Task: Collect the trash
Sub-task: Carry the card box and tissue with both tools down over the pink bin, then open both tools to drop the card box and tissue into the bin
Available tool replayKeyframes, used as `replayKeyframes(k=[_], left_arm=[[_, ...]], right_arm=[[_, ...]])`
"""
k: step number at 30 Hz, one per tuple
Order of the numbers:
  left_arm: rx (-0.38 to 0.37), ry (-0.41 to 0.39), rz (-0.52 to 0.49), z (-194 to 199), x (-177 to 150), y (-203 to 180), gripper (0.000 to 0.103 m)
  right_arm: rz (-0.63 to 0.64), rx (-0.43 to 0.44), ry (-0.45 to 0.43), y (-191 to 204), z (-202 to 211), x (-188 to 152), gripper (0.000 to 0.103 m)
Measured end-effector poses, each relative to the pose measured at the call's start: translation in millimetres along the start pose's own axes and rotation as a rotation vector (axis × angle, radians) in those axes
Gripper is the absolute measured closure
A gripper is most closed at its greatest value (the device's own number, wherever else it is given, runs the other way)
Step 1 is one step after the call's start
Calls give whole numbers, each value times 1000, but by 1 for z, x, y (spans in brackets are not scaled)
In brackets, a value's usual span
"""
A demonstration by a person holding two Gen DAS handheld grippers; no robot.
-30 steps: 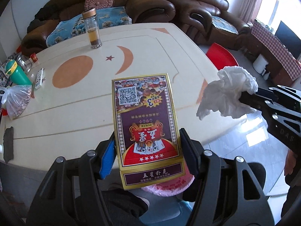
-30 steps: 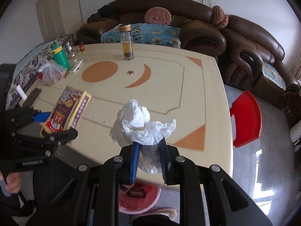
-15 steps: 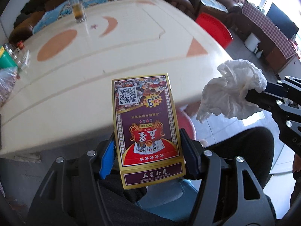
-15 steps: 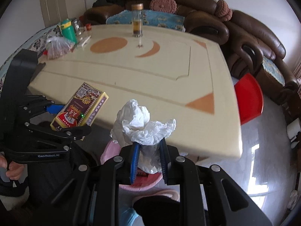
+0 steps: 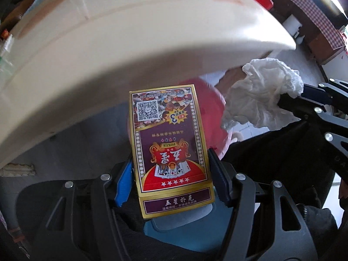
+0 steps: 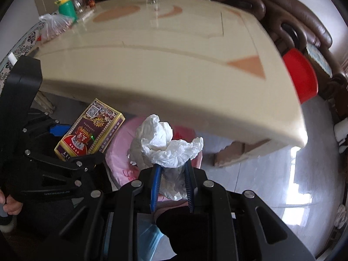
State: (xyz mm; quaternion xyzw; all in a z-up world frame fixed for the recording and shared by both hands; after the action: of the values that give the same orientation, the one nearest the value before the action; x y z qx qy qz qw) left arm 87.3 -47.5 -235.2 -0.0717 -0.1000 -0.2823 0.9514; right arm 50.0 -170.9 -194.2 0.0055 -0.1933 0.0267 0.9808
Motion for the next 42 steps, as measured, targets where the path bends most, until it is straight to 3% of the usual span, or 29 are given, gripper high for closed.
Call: replayKeyframes(k=[12,21,30,42], left_arm=[[-10,120,-9,-73,-1,-3,41],[-29,196,58,-113,-2,1,41],[-40,245,99,-143,6,4,41],[5,282,137,-165,11,10,36]], right_arm=[[-87,47,133,-10,-88,-27,82],[-112,87,222,-16,-144,-28,82],[-128,115,256,-28,-171,-26,82],[-152,159,287,-33,-186,-26,79]])
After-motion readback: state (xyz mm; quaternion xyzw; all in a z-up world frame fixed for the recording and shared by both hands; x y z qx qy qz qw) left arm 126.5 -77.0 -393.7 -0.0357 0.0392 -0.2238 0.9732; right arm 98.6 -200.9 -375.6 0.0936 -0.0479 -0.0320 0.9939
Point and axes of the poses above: each gripper's, at about its wrist camera, not at the fingertips, and z roughly against the way its jaws point, y to its left, x to its top, the point moved 1 cm from there along -z, roughly the way its jaws point, and after that the axes turned 2 degrees about x, right-handed, at the moved point
